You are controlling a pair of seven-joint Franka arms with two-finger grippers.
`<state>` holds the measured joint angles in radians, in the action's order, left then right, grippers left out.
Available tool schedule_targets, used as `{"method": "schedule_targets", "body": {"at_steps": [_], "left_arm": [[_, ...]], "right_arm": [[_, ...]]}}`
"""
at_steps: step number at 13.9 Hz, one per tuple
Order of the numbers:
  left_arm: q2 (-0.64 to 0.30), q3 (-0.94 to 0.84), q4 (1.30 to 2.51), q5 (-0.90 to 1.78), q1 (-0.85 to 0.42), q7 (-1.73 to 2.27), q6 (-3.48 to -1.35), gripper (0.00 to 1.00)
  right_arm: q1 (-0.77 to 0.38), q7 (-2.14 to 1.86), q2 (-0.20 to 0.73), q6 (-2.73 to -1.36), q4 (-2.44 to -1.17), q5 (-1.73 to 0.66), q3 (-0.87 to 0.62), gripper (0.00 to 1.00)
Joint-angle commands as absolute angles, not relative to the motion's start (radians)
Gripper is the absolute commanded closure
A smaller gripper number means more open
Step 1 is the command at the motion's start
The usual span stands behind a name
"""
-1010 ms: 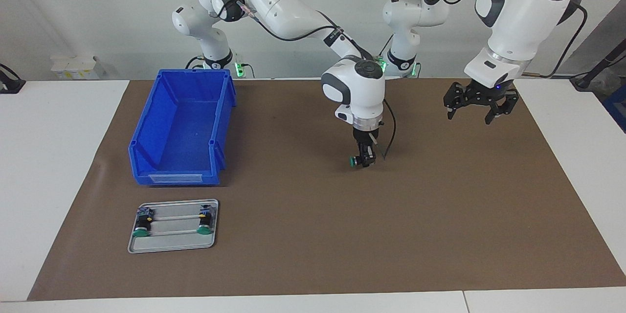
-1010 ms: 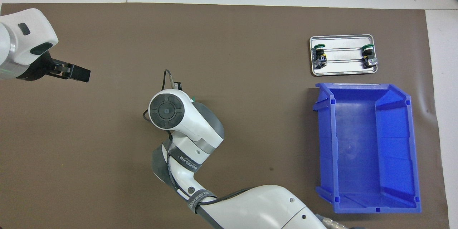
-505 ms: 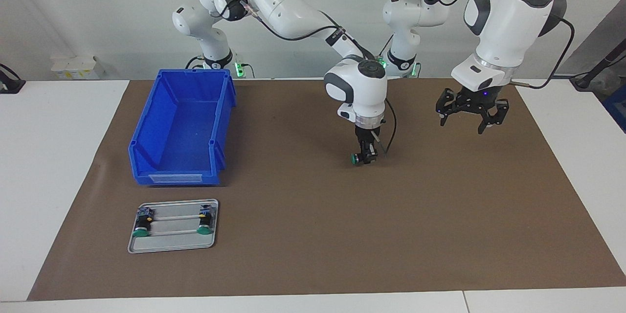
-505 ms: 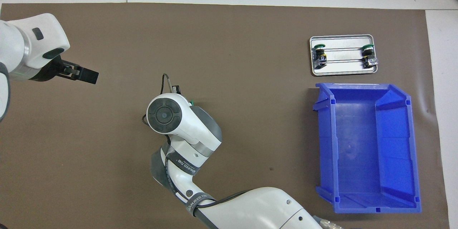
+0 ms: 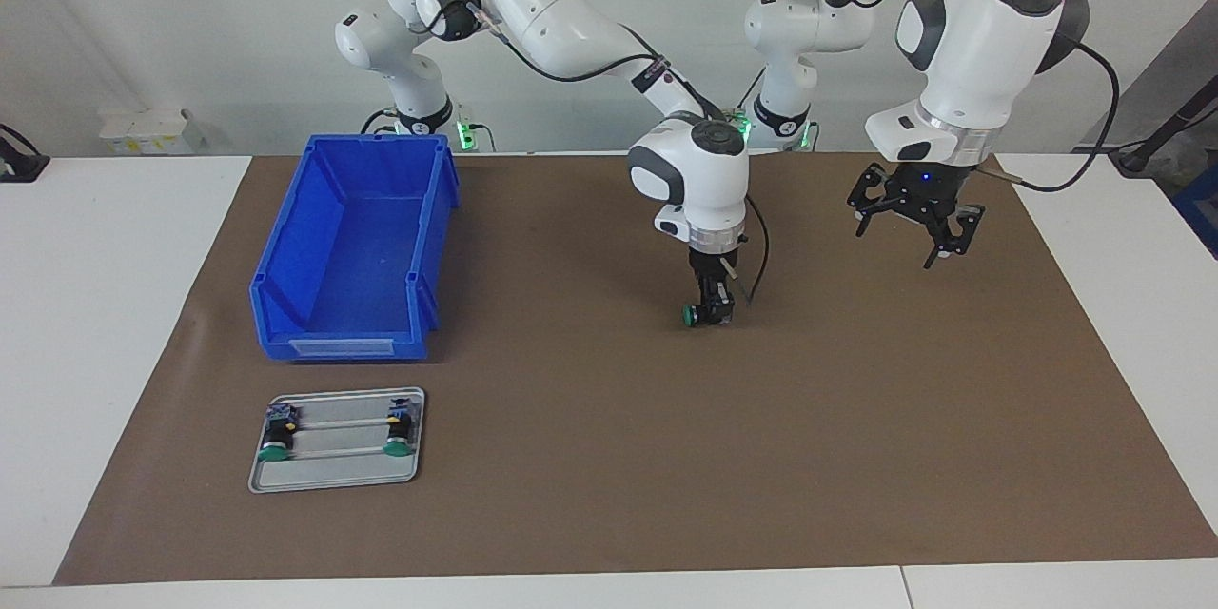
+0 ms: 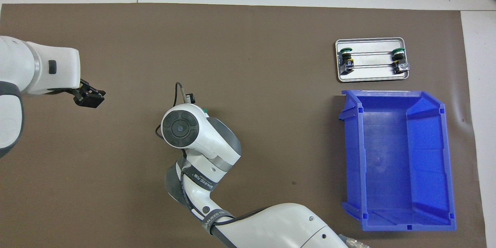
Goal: Place and press button with both arms
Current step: 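Carry the green button with the right gripper and set it mid-table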
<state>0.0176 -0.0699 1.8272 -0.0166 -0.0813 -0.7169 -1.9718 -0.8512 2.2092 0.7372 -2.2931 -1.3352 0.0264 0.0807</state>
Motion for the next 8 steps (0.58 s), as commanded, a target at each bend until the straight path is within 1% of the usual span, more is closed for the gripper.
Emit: {"method": "schedule_targets", "body": {"at_steps": [1,3,4,6,8], "left_arm": [[0.049,-0.066,1.893,-0.029,-0.095,-0.799,-2.014,0.0],[0.038,-0.067,1.925,-0.026,-0.113,-0.839,-2.043,0.0],[0.026,-0.066,1.927,-0.022,-0.135,-0.866,-2.046,0.0],[-0.026,-0.067,1.93,-0.018,-0.179,-0.874,-2.087,0.0],[-0.063,-0.067,1.957,0.026,-0.228,-0.87,-2.178,0.0]], "right_arm": [[-0.81,2.137,0.66,-2.29,-1.364,0.043,0.077,0.0],[-0.778,2.1,0.599,-2.273,-1.38,0.043,0.077,0.0],[-0.749,2.054,0.55,-2.255,-1.406,0.041,0.077,0.0],[-0.698,1.943,0.45,-2.227,-1.474,0.037,0.075,0.0],[-0.626,1.817,0.373,-2.185,-1.512,0.035,0.075,0.0]]}}
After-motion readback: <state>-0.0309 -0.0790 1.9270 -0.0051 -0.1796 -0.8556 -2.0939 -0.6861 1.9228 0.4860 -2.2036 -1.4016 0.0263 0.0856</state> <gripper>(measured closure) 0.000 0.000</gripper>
